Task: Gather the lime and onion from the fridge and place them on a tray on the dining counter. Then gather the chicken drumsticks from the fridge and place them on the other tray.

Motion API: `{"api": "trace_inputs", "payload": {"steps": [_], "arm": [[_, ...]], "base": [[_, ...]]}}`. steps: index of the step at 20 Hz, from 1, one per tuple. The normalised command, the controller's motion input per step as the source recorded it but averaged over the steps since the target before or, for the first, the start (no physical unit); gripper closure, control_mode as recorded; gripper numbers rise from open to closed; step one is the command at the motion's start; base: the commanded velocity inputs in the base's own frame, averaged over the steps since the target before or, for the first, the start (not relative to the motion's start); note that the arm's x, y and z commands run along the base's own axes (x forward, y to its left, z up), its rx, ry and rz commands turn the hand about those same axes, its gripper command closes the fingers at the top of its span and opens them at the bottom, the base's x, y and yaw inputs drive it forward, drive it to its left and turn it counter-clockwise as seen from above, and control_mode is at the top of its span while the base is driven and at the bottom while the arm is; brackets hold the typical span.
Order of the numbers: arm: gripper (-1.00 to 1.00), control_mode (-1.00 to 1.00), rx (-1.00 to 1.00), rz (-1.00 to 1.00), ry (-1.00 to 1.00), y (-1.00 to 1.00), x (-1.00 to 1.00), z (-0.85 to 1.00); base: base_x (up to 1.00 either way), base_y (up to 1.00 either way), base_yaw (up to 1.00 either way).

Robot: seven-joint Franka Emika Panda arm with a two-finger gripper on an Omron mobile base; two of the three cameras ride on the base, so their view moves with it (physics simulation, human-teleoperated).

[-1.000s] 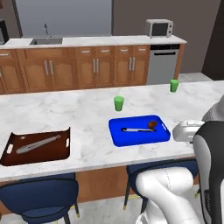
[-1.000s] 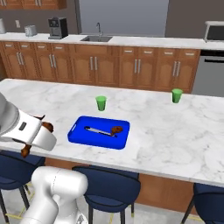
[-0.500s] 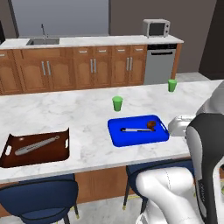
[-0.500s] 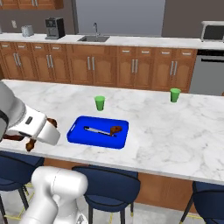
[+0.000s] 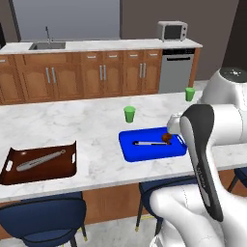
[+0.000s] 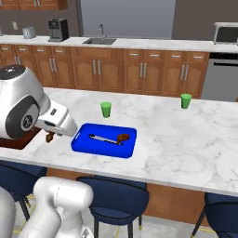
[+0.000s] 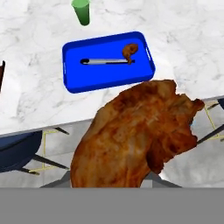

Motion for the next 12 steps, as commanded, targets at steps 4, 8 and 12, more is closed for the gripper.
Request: {"api": "trace_inputs", "payload": {"steps": [4, 8, 12], "arm": [[1.00, -1.00, 0.00, 0.00, 0.01, 0.21, 0.49, -0.41], [1.00, -1.00, 0.00, 0.00, 0.02, 0.12, 0.43, -0.51], [1.00, -1.00, 0.00, 0.00, 0.00, 0.01, 0.41, -0.55]], "base": [[0.00, 0.00, 0.00], [0.00, 0.00, 0.00], [0.00, 0.00, 0.00]]}}
